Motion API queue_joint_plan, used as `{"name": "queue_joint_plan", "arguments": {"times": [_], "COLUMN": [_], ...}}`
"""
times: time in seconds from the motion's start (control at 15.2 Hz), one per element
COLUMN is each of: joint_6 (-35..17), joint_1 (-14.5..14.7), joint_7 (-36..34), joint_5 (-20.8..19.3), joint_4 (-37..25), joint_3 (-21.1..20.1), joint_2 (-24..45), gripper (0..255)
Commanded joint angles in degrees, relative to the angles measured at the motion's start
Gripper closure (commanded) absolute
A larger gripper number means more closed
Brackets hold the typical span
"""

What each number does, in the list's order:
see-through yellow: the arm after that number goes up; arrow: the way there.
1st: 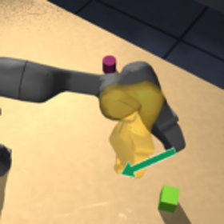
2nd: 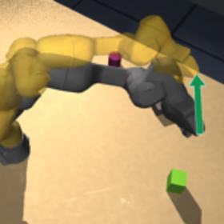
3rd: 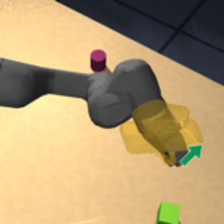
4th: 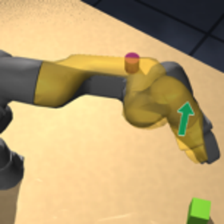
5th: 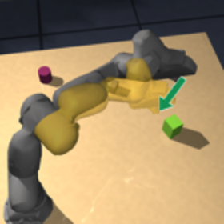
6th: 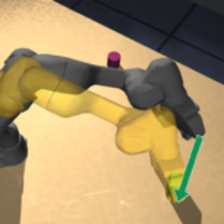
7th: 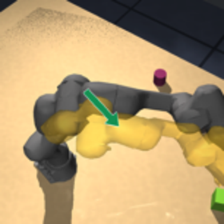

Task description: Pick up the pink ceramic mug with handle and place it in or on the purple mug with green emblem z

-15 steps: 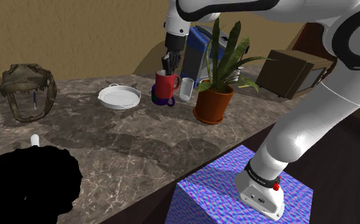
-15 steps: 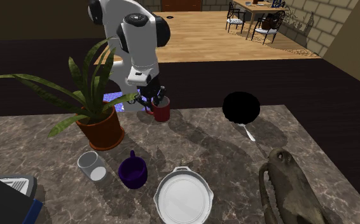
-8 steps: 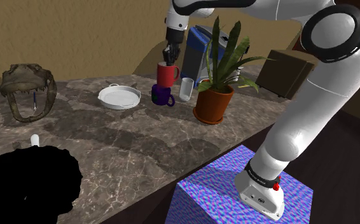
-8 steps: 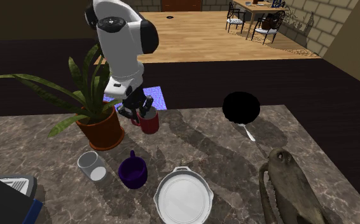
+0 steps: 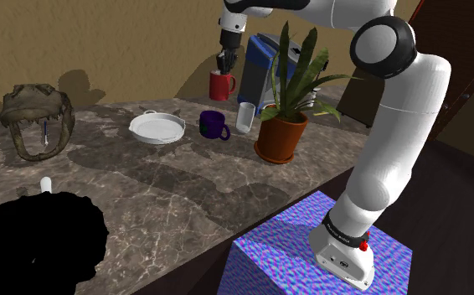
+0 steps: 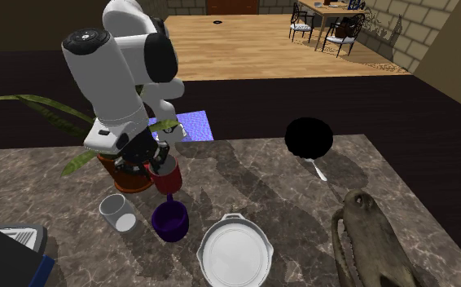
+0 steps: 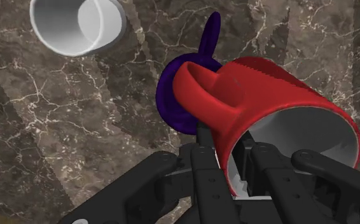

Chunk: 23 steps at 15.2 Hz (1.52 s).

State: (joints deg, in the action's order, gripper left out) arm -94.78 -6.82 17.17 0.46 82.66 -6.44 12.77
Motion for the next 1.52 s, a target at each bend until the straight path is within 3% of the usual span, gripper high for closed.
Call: {"name": "queue_joint_plan", "arguments": {"times": [0.0, 1.19, 1.45], "joint_6": [0.5, -13.4, -14.0], "joint_1": [-0.4, -0.5, -0.5], "joint_7": [0.7, 1.0, 1.0], "joint_5": [-0.2, -0.1, -0.1], "joint_4": [-2.6, 11.4, 11.9], "joint_3": [0.3, 0.4, 0.4], "joint_2": [2.1, 2.0, 2.1], "gripper": [255, 255, 255]}}
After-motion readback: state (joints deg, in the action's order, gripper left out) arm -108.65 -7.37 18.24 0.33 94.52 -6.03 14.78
